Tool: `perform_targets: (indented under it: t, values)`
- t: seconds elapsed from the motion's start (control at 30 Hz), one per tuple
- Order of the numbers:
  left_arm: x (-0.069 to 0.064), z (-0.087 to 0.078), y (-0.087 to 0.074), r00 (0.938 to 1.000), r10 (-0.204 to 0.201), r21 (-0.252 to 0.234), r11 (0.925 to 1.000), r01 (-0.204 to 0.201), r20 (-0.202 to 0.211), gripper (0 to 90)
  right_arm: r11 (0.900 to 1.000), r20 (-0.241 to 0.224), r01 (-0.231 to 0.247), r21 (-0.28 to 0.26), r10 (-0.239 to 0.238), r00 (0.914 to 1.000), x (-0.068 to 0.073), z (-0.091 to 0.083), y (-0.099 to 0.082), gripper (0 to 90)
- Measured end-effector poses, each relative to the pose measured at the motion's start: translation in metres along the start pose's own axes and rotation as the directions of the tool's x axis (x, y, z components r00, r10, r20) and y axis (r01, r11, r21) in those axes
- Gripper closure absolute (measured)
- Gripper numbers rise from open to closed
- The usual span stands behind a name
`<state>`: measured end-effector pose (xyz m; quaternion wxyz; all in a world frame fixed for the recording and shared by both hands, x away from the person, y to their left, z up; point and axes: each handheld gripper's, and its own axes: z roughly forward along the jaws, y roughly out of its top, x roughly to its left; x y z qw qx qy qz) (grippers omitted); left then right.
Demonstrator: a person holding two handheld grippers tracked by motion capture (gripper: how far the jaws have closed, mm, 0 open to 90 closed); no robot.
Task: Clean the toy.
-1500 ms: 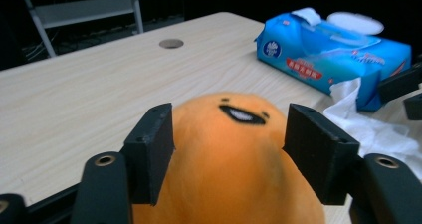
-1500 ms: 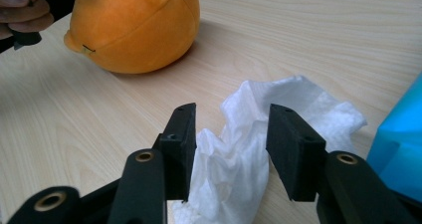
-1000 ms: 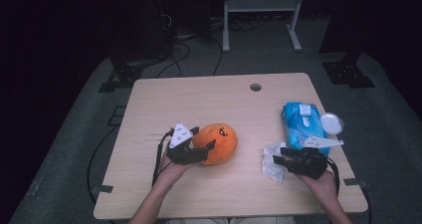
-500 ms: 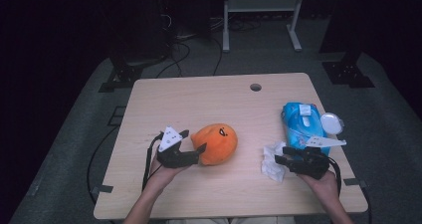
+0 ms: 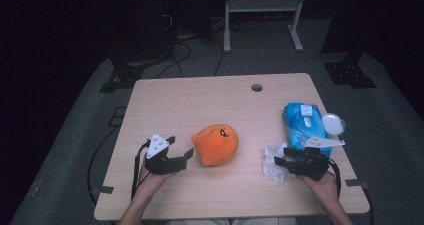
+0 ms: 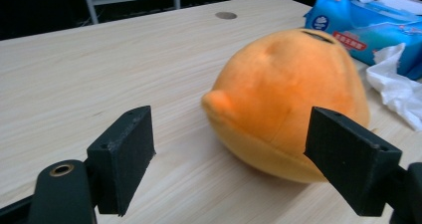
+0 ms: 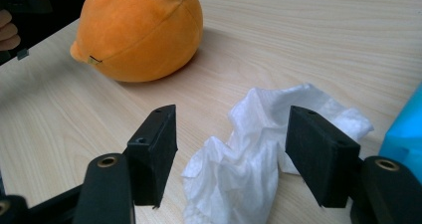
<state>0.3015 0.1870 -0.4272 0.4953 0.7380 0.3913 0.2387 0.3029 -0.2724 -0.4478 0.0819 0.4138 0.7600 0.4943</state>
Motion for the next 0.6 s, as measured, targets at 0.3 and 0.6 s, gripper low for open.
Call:
perform_targets:
  t: [0.3, 0.6]
  values:
    - [0.008, -0.001, -0.017, 0.9972, 0.016, 0.028, 0.9995, -0.014, -0.074, 17.9, 1.0000, 0.005, 0.002, -0.002, -0.002, 1.0000, 0.000, 0.001, -0.001, 36.0]
    - [0.007, -0.004, -0.021, 0.9959, 0.018, 0.048, 0.9988, -0.014, -0.088, 17.0, 0.9999, 0.000, 0.014, -0.005, -0.014, 0.9999, 0.003, 0.003, -0.001, 35.7]
